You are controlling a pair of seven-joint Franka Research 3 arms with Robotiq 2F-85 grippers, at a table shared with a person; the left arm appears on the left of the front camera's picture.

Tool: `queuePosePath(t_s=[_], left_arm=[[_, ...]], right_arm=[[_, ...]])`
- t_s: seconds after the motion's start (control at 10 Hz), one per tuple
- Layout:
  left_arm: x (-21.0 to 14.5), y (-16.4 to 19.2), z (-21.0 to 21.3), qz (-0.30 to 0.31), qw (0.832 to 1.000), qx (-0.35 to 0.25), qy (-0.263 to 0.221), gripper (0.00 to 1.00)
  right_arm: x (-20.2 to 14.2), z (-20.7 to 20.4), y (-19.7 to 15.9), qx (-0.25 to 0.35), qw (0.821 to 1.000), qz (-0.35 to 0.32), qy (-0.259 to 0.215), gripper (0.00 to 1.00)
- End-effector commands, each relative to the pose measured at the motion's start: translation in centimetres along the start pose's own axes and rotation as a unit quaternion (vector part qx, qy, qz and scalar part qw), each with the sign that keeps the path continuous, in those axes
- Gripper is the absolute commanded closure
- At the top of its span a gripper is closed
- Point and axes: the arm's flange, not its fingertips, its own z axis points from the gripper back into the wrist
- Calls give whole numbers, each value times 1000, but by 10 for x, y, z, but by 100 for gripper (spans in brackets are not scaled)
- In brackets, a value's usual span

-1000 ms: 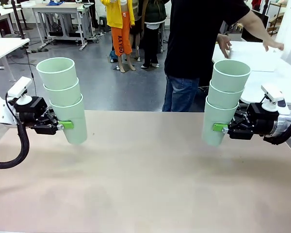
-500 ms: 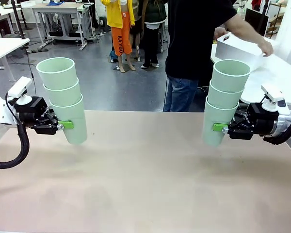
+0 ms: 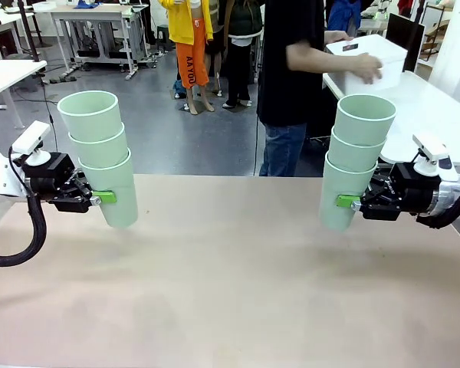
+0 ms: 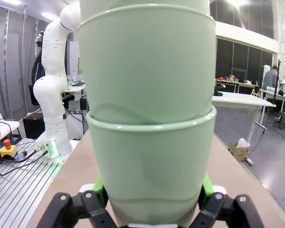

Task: Stack the cups and store them in the basket.
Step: Place the stack of Reusable plastic cups into the Pantry Basket.

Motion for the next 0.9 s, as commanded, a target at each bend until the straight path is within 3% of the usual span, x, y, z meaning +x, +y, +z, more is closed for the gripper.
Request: queuePosePath(t_s=[0.0,0.8], left_arm=[[4,1,-1,-7,1000,0,-3,13],[4,1,-1,-7,1000,0,-3,13]], right_arm=[[3,-1,0,1,1000,6,0,13],[3,-1,0,1,1000,6,0,13]])
